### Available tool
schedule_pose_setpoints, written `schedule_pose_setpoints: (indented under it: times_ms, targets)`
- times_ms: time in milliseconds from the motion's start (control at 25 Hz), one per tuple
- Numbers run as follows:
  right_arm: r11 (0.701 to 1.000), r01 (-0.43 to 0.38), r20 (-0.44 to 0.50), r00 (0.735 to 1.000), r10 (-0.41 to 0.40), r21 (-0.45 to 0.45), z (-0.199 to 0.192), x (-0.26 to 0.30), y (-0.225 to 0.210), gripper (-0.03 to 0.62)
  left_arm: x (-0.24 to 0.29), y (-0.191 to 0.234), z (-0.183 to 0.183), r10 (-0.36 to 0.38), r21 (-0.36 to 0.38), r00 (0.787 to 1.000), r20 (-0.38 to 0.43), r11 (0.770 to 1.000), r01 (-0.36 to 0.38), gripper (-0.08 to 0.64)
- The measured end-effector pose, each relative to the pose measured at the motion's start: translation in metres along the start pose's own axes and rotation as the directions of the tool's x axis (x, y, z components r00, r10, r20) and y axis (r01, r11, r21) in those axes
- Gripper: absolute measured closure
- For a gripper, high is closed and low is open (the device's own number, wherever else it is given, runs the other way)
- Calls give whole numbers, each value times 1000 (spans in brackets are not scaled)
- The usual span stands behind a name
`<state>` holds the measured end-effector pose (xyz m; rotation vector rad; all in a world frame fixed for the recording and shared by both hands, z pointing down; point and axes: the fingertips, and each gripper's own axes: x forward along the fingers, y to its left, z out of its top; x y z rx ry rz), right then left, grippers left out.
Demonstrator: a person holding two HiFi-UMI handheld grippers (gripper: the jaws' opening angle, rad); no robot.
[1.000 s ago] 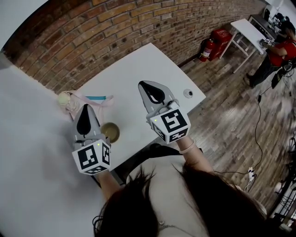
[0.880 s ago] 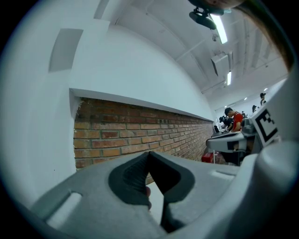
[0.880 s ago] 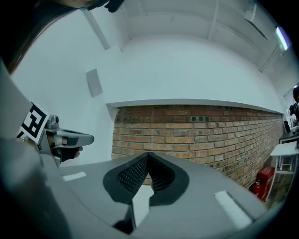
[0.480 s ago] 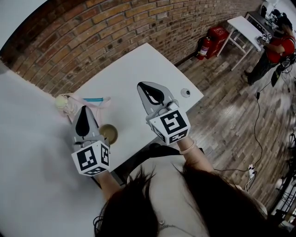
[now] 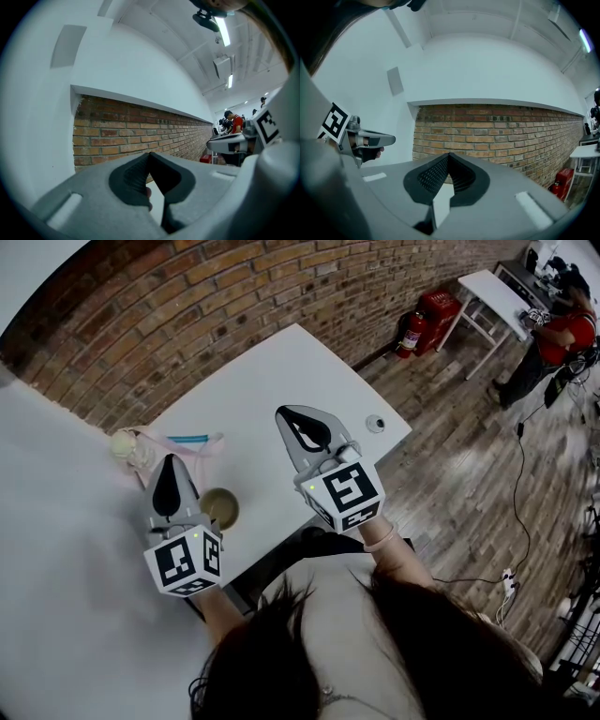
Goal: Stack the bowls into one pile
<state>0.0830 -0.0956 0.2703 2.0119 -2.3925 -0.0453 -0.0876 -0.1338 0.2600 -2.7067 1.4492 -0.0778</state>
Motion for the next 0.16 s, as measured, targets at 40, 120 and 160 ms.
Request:
schedule_pose_setpoints:
  times_ms: [40, 120, 160]
  targets:
    - [1000, 0, -1, 1000, 0, -2, 0, 0, 2, 595, -1, 1, 0, -1, -1, 1000, 1, 1000, 1, 558]
    - [1000, 1, -3, 1000, -1, -4, 0, 0, 5, 595, -3, 3, -1, -4, -2, 1000, 2, 1000, 4, 558]
    - [1000, 2, -4, 1000, -2, -5, -1, 0, 7, 595, -4, 3, -2, -5, -3, 1000, 3, 1000, 5, 559]
